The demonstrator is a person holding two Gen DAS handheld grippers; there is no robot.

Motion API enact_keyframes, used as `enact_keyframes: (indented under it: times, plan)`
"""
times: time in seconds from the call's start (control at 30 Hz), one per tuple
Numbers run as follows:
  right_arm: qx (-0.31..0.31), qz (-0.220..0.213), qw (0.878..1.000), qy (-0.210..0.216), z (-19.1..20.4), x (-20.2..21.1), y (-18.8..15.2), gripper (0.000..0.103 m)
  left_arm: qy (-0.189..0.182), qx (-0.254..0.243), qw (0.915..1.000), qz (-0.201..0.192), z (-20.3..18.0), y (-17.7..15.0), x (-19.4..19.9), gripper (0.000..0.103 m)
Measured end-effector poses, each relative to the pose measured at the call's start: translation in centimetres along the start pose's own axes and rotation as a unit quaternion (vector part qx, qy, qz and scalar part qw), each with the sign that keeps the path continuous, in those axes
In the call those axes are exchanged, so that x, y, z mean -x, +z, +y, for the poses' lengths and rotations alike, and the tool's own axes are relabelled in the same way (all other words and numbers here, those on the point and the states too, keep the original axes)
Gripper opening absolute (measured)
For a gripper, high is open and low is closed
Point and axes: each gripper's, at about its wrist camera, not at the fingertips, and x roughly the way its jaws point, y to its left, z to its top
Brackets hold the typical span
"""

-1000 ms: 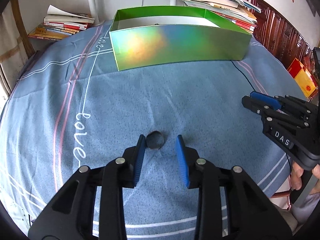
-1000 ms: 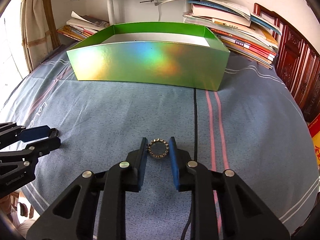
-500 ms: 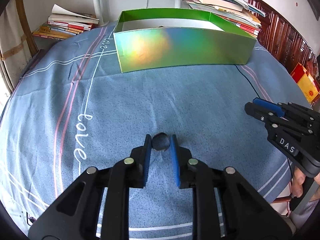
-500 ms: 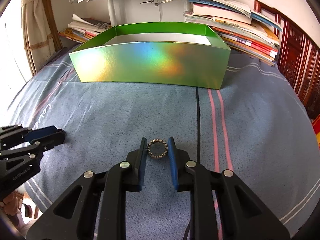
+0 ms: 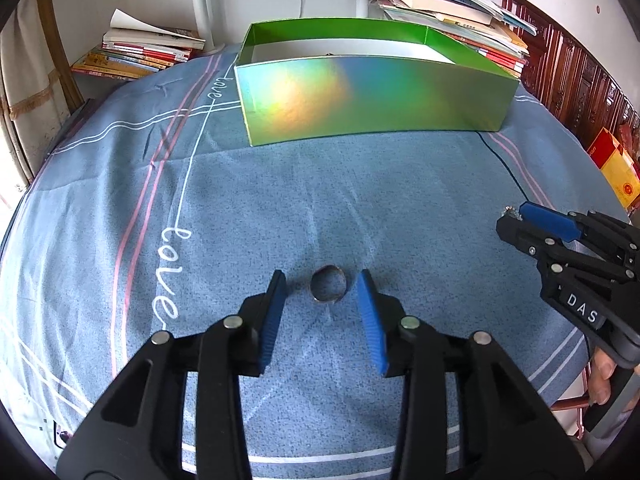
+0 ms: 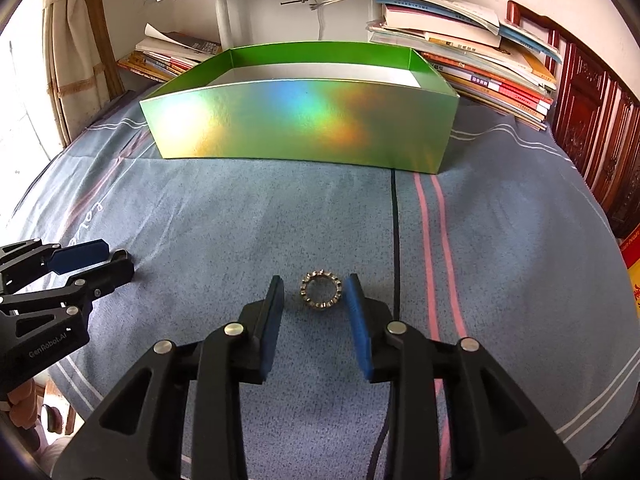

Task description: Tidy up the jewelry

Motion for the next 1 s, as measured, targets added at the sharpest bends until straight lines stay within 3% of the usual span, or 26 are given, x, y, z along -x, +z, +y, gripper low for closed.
enact_keyframes:
  times: [0.1,0.17,0.23,0.33,0.77,0.9,1.0]
  plan:
    - [0.002,-0.001,1.000,-0.003,0.0,0.0,-0.1,0.032,0.000,0.000,1.0000,-0.001,0.0,0.0,0.0,0.037]
    - [0.006,-0.002,1.000,-0.005,0.1,0.0,-0.2,0.032,-0.003,-0.002,1.0000,-0.003,-0.1,0.1,0.0,0.033]
    - [0.007,-0.002,1.000,-0.003,0.1,0.1,-0.2,0.022,-0.006,-0.005,1.0000,-0.003,-0.2,0.1,0.0,0.029]
    - [0.004,-0.002,1.000,0.001,-0.1,0.1,-0.2,0.021,-0.009,-0.005,0.9999,-0.003,-0.5,0.1,0.0,0.020]
    - [0.002,-0.006,1.000,-0.004,-0.3,0.7,0.8,0.021,-0.002,0.006,0.9998,-0.019,0.0,1.4,1.3,0.019]
    - [0.007,-0.053,0.999,0.002,-0.4,3.1,3.9,0.021,0.002,0.004,0.9985,-0.054,0.6,3.9,3.4,0.019]
    - [0.003,-0.106,0.994,0.011,-0.8,5.3,8.3,0.021,0.003,0.006,0.9962,-0.087,1.2,7.0,5.0,0.019]
